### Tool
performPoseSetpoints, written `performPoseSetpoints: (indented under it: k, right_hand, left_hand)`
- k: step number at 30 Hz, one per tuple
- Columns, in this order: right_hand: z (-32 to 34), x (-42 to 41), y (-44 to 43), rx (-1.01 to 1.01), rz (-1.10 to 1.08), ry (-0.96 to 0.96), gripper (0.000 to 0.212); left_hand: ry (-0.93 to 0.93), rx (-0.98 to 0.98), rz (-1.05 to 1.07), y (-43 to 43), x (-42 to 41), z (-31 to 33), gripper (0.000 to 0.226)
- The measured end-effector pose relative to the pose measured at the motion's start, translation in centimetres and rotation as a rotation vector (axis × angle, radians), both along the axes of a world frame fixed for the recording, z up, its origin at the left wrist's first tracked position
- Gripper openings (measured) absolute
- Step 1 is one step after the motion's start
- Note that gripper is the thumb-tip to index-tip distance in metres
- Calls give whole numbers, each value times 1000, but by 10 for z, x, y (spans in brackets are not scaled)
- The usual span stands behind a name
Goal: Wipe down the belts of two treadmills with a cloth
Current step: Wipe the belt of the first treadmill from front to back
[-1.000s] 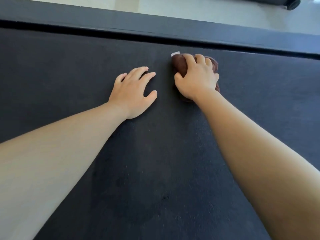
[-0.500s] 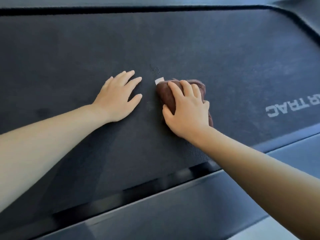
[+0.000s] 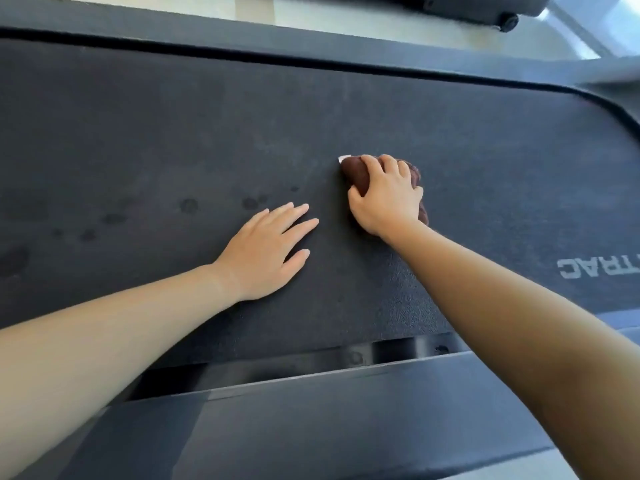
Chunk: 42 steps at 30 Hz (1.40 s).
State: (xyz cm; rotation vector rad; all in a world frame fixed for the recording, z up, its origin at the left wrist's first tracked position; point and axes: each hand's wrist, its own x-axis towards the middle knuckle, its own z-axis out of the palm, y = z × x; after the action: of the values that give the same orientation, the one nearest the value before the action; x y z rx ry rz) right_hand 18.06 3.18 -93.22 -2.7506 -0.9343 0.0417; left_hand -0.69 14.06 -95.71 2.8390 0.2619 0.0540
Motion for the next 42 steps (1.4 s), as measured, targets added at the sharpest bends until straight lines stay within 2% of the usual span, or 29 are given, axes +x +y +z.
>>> performPoseSetpoints:
  k: [7,12,20,25,31,42]
  right_hand:
    - [2,-37,-35,-32,68,2,58]
    - [1,-43,-43,-45,113,9,59]
    - [-3,35,37,24,60,-8,56]
    - [-7,91,87,23,71,-14,56]
    - [-8,141,128,36,64,-20,56]
    - [1,206,195,31,104,5,55]
  left_hand:
    - [-4,20,19,6,10,3,66]
    - [6,15,148,34,51,0,57]
    - [32,46,184,92,138,1,57]
    - [-25,41,295,137,188,0,56]
    - [-103,63,327,144,197,-8,55]
    - [-80,33,327,144,196,-6,60]
